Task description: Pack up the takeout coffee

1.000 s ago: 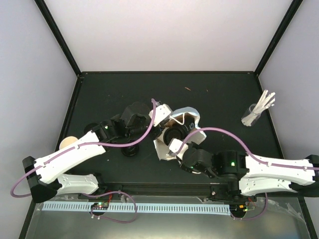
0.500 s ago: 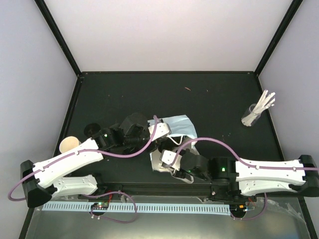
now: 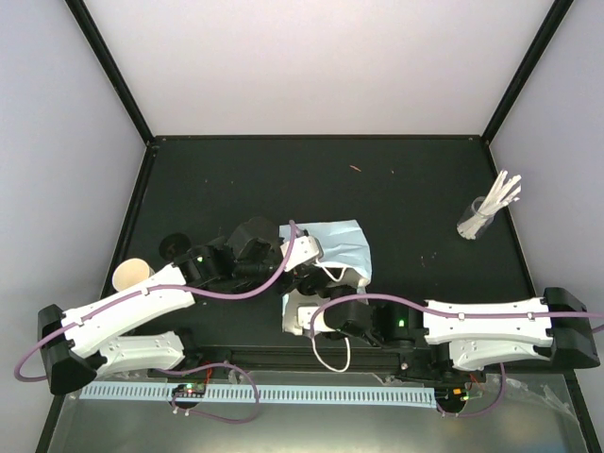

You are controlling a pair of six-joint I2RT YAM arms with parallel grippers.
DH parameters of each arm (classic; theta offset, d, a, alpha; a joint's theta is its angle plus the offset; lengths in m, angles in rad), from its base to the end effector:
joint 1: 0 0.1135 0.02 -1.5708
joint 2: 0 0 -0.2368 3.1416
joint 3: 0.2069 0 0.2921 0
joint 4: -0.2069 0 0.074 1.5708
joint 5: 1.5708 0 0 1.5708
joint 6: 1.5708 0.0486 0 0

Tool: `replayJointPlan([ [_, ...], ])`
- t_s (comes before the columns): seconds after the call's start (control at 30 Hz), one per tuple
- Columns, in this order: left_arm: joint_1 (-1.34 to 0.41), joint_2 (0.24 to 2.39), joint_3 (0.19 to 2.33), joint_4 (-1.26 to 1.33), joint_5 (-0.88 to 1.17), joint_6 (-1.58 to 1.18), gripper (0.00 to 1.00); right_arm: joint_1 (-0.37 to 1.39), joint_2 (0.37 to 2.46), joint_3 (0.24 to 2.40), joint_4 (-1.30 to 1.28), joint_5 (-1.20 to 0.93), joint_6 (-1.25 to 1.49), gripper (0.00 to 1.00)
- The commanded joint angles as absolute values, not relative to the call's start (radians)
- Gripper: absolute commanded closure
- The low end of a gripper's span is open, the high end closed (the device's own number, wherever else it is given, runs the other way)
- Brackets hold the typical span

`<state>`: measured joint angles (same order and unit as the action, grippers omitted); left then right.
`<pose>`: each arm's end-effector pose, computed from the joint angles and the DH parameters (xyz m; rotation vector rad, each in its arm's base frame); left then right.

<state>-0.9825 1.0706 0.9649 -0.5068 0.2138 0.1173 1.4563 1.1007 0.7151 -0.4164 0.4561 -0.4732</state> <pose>0.1559 -0.2523 0.2810 1.2867 1.8583 -0.7114 0.0535 0.2777 0.1881 -1.7385 1.4633 -0.0309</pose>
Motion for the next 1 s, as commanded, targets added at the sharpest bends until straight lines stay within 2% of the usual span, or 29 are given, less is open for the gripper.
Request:
replayJointPlan([
  [0.0, -0.986, 1.044, 0.968, -0.479, 0.216, 0.062, 0.98, 1.456, 1.103, 0.680, -0.374, 0.518, -0.547, 0.33],
  [0.1, -0.986, 1.032, 0.973, -0.474, 0.215, 0.057, 0.98, 1.456, 1.104, 0.650, -0.338, 0.546, -0.577, 0.11],
  [0.2, -0.986, 1.021, 0.973, -0.471, 0.217, 0.047, 0.98, 1.456, 1.123, 0.634, -0.306, 0.563, -0.596, 0.00],
  [0.53, -0.986, 1.009, 0.965, -0.439, 0.271, 0.022, 0.98, 1.455, 1.168, 0.564, -0.135, 0.649, -0.729, 0.00],
  [0.97, -0.986, 0.996, 0.939, -0.436, 0.329, 0.028, 0.98, 1.395, 1.239, 0.530, -0.040, 0.694, -0.859, 0.00],
])
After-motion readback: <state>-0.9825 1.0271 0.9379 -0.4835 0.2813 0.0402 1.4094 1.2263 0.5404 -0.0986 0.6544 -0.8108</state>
